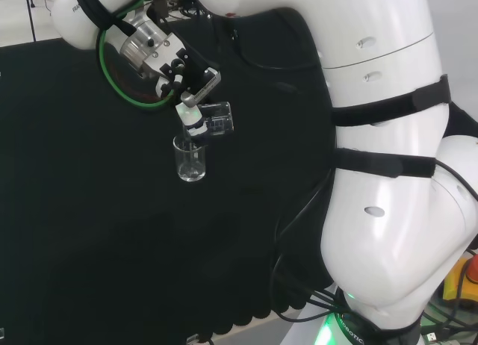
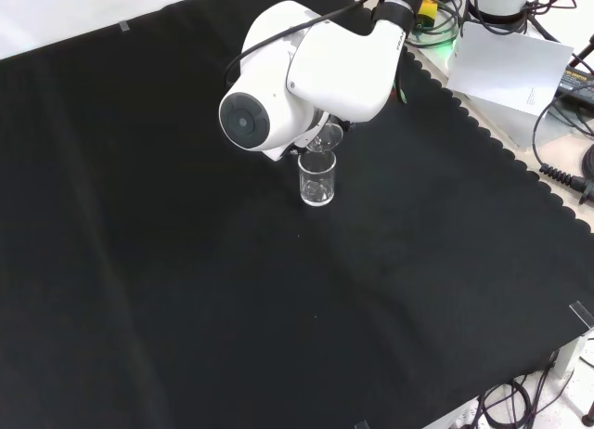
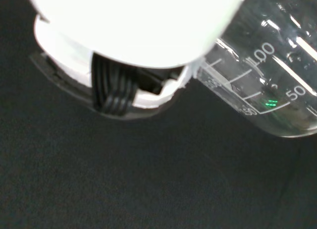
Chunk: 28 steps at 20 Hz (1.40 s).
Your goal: Pour the water from the handheld beaker into the one on the table.
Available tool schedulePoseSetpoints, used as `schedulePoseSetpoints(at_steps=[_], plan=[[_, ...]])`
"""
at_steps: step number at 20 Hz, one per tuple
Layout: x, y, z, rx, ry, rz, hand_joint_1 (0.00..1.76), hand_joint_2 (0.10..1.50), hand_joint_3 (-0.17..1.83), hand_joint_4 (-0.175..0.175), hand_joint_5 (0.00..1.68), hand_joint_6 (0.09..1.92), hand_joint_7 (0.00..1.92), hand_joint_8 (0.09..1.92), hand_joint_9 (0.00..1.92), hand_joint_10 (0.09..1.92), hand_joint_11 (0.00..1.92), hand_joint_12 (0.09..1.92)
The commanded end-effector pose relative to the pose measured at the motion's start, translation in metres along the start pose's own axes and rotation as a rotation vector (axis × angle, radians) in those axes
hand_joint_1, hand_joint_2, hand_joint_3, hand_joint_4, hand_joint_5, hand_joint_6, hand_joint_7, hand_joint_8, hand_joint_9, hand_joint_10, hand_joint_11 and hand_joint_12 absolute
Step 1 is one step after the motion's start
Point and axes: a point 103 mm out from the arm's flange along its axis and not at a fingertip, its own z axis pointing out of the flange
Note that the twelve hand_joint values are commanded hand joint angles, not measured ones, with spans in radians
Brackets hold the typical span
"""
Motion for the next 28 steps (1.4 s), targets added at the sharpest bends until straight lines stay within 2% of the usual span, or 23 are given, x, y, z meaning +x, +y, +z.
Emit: schedulePoseSetpoints(at_steps=[1, 16, 28], plan=[[-0.001, -0.001, -0.001, 0.0, 0.002, 0.003, 1.44, 0.6, 0.62, -0.175, 1.43, 0.33, 1.53, 0.09, 1.58, 0.24, 1.25, 0.65], [-0.007, -0.001, 0.0, -0.007, 0.012, -0.001, 1.44, 0.59, 0.62, -0.175, 1.43, 0.33, 1.53, 0.09, 1.58, 0.24, 1.26, 0.65], [-0.021, 0.002, 0.01, -0.032, 0.05, -0.019, 1.44, 0.59, 0.62, -0.175, 1.43, 0.33, 1.53, 0.09, 1.59, 0.23, 1.26, 0.66]])
